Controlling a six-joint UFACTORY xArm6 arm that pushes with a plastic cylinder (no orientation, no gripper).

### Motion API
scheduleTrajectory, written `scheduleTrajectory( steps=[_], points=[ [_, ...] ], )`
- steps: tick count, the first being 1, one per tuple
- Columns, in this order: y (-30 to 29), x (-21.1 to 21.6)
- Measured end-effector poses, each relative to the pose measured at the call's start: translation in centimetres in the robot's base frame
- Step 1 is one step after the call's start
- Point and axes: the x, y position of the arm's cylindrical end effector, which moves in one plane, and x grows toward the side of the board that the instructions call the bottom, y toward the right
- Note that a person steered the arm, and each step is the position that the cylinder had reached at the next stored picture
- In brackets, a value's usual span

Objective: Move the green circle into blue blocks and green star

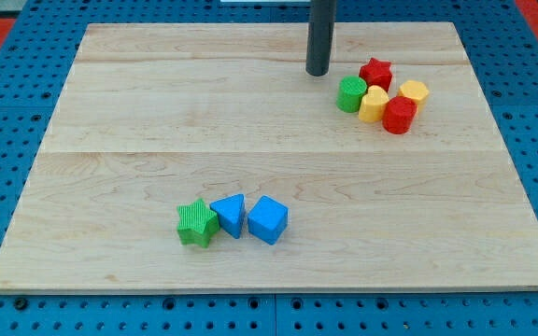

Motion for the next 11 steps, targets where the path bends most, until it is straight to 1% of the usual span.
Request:
scheduleTrajectory(
  steps=[1, 2, 3, 4, 7, 8, 9, 10, 11],
  points=[
    [3.5, 1.6],
    [5.4, 2.2],
    [4.8, 3.3],
    [3.2, 5.3],
    [2.5, 13.2],
    [-0.2, 15.2],
    [-4.0, 16.4],
    [-3.8, 18.6],
    [-8.0, 20.3]
  ],
)
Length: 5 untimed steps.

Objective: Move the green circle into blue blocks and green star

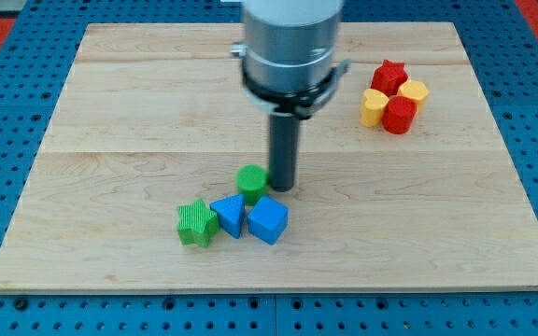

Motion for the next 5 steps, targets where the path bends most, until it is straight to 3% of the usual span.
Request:
scheduleTrajectory(
  steps=[5],
  points=[
    [-4.5, -2.8]
  ],
)
